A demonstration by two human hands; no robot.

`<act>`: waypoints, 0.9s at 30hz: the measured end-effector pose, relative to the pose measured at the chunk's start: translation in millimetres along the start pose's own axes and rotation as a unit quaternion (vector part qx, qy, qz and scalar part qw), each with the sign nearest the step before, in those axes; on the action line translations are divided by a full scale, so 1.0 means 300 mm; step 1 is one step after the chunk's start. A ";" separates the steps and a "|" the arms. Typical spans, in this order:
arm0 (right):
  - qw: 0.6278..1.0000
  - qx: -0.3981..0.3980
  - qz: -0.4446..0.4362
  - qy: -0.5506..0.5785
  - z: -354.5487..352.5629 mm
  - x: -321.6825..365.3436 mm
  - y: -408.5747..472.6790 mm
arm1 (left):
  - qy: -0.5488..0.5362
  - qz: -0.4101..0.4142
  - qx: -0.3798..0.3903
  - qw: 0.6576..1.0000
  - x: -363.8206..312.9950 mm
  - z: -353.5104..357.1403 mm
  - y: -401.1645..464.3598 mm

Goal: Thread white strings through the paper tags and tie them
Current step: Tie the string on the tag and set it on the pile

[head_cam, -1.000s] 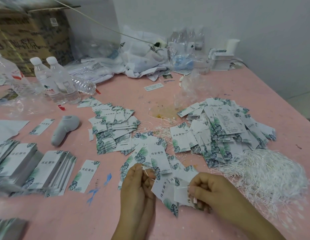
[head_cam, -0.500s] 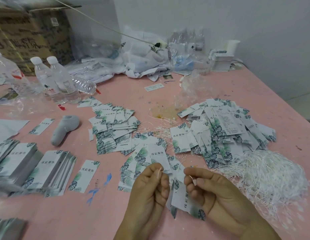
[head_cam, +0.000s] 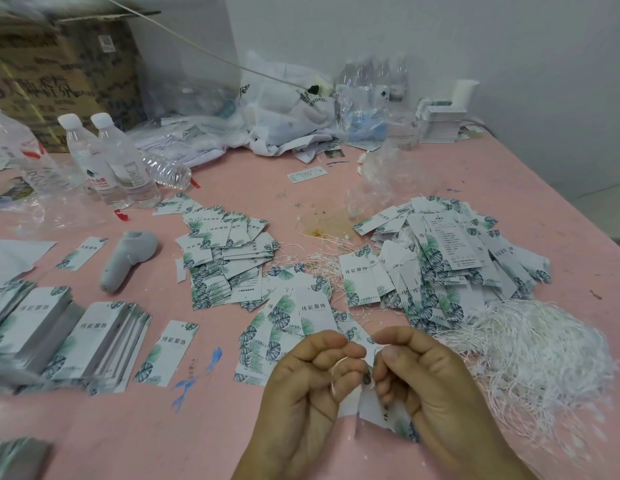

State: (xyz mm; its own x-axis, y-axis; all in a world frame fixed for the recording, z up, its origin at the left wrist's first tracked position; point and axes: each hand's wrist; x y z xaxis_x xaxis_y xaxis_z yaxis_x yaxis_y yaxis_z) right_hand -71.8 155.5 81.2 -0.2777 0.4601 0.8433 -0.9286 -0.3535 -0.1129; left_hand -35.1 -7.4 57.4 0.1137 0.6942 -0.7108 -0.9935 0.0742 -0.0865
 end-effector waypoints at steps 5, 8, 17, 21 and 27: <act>1.000 0.000 -0.011 -0.007 -0.004 0.007 -0.002 | 0.011 0.017 -0.005 1.000 0.010 0.007 -0.004; 0.999 -0.003 -0.019 -0.031 -0.010 0.002 0.001 | -0.021 0.018 0.010 1.000 -0.004 0.016 -0.007; 0.987 0.004 -0.041 -0.156 -0.004 -0.001 -0.013 | -0.070 0.012 0.070 0.995 0.003 0.016 -0.015; 0.979 0.046 0.010 -0.199 0.006 0.006 -0.017 | -0.031 -0.005 0.039 0.999 0.011 0.024 -0.007; 0.967 0.085 0.057 -0.235 0.014 0.007 -0.017 | -0.019 0.010 -0.037 0.999 0.006 0.022 -0.002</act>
State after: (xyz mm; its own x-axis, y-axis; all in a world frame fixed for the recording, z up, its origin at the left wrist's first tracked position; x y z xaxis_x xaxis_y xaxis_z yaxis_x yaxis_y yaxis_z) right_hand -66.7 154.8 85.8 -0.1969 0.0041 0.9804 -0.8335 -0.5273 -0.1652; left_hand -34.4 -1.4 60.7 0.0921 0.7215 -0.6863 -0.9922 0.0085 -0.1242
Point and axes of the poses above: each hand's wrist, its own y-axis towards the middle knuckle, its own z-axis out of the palm, x = y × z, and after that the axes turned 7 degrees about y, right-handed
